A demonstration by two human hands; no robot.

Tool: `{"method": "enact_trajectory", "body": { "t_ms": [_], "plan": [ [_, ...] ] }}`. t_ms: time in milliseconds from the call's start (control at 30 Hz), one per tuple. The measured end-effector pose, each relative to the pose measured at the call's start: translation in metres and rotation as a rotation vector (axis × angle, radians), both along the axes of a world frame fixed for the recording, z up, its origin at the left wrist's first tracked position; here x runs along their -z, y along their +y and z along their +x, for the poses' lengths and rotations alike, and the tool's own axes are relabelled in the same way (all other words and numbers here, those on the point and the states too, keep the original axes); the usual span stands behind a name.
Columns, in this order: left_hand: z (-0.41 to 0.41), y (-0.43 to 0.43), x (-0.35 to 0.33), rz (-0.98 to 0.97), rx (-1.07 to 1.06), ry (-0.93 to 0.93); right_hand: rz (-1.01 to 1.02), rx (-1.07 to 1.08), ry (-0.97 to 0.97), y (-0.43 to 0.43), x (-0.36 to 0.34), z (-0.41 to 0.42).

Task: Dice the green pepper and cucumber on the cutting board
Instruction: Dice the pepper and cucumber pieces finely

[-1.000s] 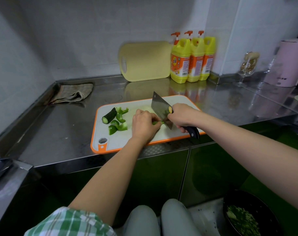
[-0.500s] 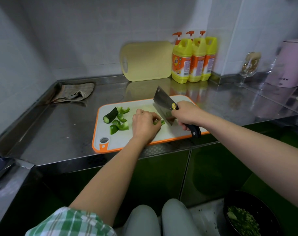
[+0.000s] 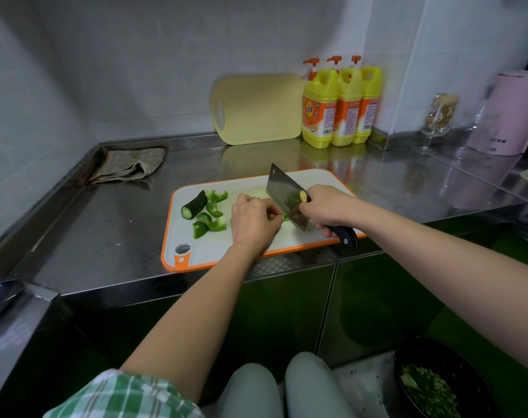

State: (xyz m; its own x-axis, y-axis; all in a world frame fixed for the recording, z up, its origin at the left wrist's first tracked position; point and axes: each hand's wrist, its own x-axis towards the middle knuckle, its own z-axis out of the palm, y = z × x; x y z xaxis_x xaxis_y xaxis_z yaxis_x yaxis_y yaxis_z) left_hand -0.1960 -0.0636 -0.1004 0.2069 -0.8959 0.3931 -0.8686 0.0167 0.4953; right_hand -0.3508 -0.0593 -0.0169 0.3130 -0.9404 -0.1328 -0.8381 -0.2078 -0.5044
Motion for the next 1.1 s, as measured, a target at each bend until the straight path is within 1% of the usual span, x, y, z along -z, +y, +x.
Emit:
{"method": "enact_trajectory", "body": {
  "t_ms": [167,300,500,633,733,967,1033,1100],
  "plan": [
    [-0.002,0.005,-0.005,-0.047,0.005,-0.050,0.014,0.004,0.028,-0.004,0.001,0.005],
    [-0.002,0.008,-0.007,-0.058,-0.006,-0.058,-0.038,0.034,0.052,-0.004,0.006,0.014],
    [-0.003,0.011,-0.010,-0.005,0.002,-0.083,-0.107,0.085,-0.058,-0.011,0.014,0.009],
    [-0.003,0.010,-0.008,0.002,-0.019,-0.049,-0.085,0.038,-0.039,-0.005,0.003,0.003],
    [-0.003,0.010,-0.007,0.012,-0.026,-0.037,-0.054,0.008,0.013,0.000,-0.002,0.003],
    [-0.004,0.013,-0.010,0.026,-0.050,-0.042,-0.036,0.026,0.090,-0.001,0.005,0.015],
    [-0.005,0.014,-0.011,0.022,-0.047,-0.052,-0.057,0.044,0.090,-0.002,0.007,0.018],
    [-0.006,0.017,-0.014,0.022,-0.039,-0.078,-0.078,0.062,0.046,-0.005,0.010,0.017]
  ]
}}
